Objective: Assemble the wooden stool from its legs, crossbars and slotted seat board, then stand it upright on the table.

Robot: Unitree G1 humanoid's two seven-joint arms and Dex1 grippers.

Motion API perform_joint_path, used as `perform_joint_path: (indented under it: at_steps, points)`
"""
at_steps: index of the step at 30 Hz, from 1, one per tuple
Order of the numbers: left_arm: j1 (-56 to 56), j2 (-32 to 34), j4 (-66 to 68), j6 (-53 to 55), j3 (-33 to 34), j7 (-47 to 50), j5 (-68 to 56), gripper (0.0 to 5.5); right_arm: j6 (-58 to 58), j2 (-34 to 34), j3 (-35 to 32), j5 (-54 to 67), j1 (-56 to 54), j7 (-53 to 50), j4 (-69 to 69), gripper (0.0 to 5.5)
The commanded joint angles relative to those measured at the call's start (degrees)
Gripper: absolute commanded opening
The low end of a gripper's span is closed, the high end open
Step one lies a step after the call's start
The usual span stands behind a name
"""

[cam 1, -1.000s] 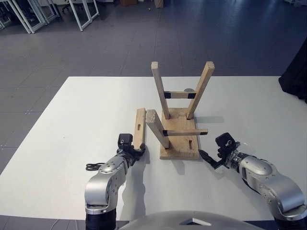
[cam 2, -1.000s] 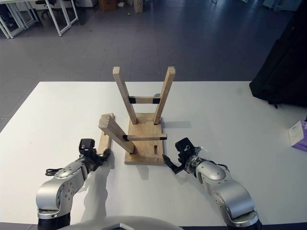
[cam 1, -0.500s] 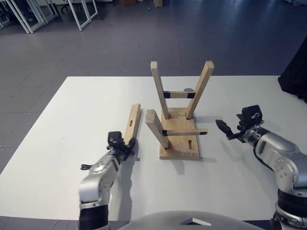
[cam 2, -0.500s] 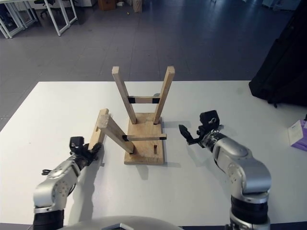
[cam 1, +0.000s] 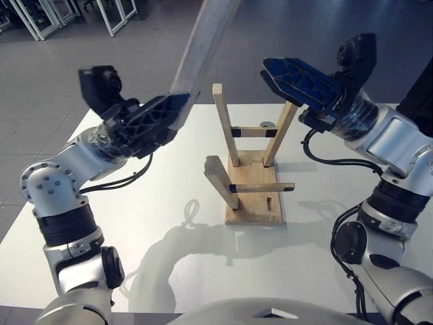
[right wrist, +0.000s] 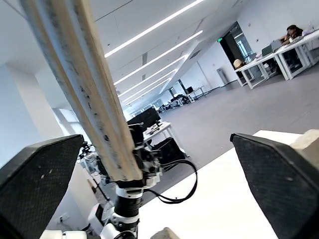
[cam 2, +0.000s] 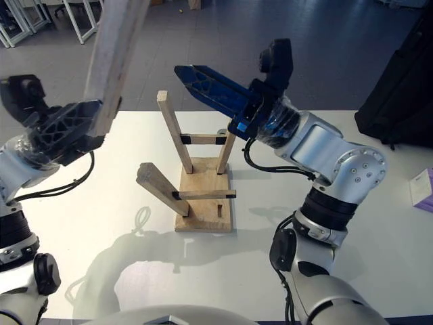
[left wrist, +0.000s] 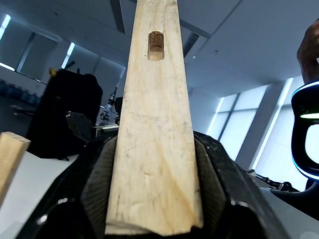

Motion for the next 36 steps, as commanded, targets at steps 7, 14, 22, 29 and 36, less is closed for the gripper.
perform_joint_path:
  at_steps: [7,14,22,29,36]
  points:
    - [-1.8,-0.4,-0.1,-5.6,-9.6,-4.5,13.1,2.04,-9.1,-4.2,11.5,10.4,-1.4,-9.0,-1.1,5.5]
    - [-2.6,-0.3,1.3,-5.7,-11.1,-7.6,14.9,2.04,-12.3,-6.7,15.4,13.1,-0.1,-8.5,-1.4,4.23]
    - [-3.0,-0.2,2.7,-5.0,-10.2,-8.8,14.6,2.04,-13.3,-11.3,16.4,13.8,-1.3,-5.3,-0.3,2.76]
    - [-5.0,-1.4,5.1,-1.4,-7.9,-6.7,9.5,2.04,-14.5,-12.6,17.0,12.1,-2.3,-4.3,0.2,2.13]
    - [-6.8,-0.8,7.3,0.4,-5.6,-5.3,6.6,3.36,-15.9,-14.7,15.8,7.2,-4.9,-1.8,3.4,2.02]
